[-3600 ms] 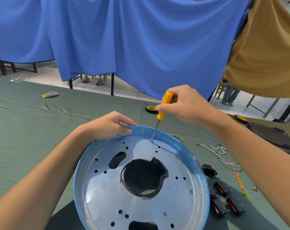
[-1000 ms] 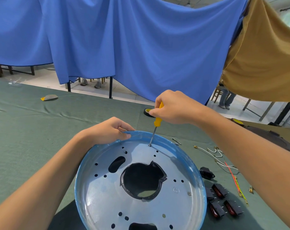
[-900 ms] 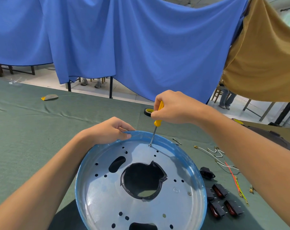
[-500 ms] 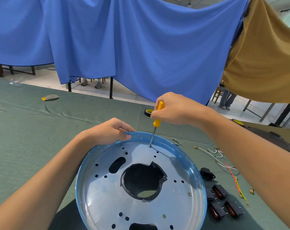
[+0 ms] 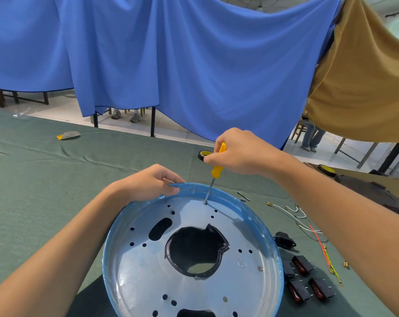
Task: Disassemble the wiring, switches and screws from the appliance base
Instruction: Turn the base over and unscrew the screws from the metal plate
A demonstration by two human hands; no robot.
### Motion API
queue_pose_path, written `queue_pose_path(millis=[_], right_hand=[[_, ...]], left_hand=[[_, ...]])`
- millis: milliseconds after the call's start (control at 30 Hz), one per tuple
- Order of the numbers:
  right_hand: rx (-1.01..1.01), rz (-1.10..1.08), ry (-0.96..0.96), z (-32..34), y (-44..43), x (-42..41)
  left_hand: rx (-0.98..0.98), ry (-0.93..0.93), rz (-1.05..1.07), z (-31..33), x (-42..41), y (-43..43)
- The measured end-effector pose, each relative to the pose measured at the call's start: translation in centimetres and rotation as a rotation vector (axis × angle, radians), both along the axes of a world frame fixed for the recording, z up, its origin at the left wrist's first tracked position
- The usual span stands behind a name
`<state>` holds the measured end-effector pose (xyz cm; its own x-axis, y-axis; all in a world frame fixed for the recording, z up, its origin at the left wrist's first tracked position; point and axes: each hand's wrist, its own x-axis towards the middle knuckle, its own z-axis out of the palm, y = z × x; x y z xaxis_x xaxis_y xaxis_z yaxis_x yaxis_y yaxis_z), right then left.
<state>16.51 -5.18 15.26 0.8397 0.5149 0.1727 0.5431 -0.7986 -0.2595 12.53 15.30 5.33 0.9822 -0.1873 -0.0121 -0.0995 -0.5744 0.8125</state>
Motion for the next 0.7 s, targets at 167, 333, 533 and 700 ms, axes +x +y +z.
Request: queue_pose_path(millis=[167, 333, 533, 700], right_hand=[[0.306, 0.036, 0.160, 0.3, -0.3, 0.1], [0.464, 0.044, 0.095, 1.9, -0.8, 0.7], [-0.101, 0.187, -0.022, -0.8, -1.1, -0.3], [-0.251, 0.105, -0.087, -5.0, -0.5, -0.9]], left_hand=[[-0.001, 0.000, -0.003, 0.3, -0.1, -0.1], [0.005, 0.001, 0.001, 0.2, -0.1, -0.1], [0.014, -0.005, -0.001, 0.3, -0.1, -0.1], [0.017, -0.010, -0.002, 0.3, 0.0, -0.2]])
